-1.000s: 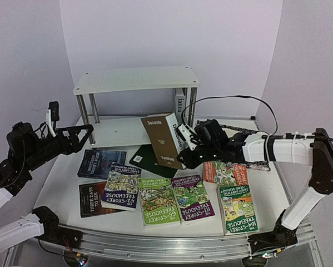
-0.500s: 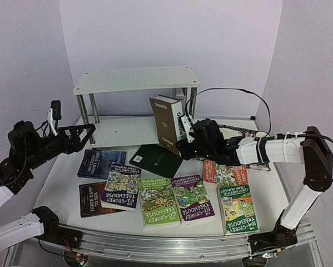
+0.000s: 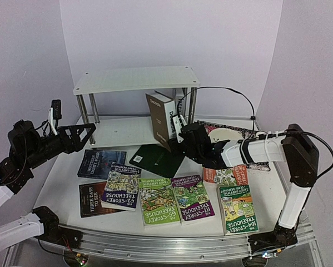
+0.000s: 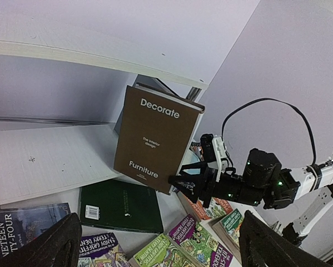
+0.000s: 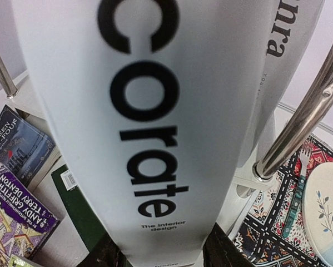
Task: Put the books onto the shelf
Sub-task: Place the book on the shelf.
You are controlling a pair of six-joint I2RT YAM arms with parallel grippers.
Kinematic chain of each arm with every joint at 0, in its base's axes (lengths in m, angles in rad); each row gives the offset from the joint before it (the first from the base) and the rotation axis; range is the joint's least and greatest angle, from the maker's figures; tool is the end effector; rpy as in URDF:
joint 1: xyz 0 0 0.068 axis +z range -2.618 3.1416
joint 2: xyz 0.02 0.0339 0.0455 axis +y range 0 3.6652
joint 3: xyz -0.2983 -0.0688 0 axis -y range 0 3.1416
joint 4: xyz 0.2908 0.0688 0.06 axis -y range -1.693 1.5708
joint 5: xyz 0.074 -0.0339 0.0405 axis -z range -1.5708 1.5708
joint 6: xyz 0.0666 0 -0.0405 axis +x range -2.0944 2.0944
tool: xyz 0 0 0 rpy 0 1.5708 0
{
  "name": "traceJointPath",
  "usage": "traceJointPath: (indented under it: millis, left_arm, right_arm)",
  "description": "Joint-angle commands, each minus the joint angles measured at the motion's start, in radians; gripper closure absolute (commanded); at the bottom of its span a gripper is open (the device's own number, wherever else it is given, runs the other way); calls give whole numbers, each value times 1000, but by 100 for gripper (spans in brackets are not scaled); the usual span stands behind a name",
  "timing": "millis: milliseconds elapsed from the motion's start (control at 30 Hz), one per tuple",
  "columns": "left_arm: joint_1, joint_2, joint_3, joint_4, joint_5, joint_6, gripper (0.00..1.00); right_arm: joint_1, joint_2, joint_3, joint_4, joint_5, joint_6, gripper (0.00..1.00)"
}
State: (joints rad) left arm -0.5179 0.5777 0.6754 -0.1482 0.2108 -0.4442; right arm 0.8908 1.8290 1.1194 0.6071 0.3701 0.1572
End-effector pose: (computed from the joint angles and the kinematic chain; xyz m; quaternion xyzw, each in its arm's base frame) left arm 0.1605 -0.1075 0.3575 0.0990 0.7176 -0.3846 0.5722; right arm 0.3276 0.3668 0.2440 -0.1466 0.7254 0.2112 0.6385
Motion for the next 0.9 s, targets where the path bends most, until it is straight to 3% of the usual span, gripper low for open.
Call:
traceJointPath:
  millis: [0, 867]
  left_arm:
    - [3, 2, 50, 44, 15, 13, 0]
    - [2, 56, 74, 42, 33, 27, 0]
  right_arm:
    - [7, 37, 59, 123, 98, 0, 75]
    - [11, 395, 399, 204, 395, 84, 76]
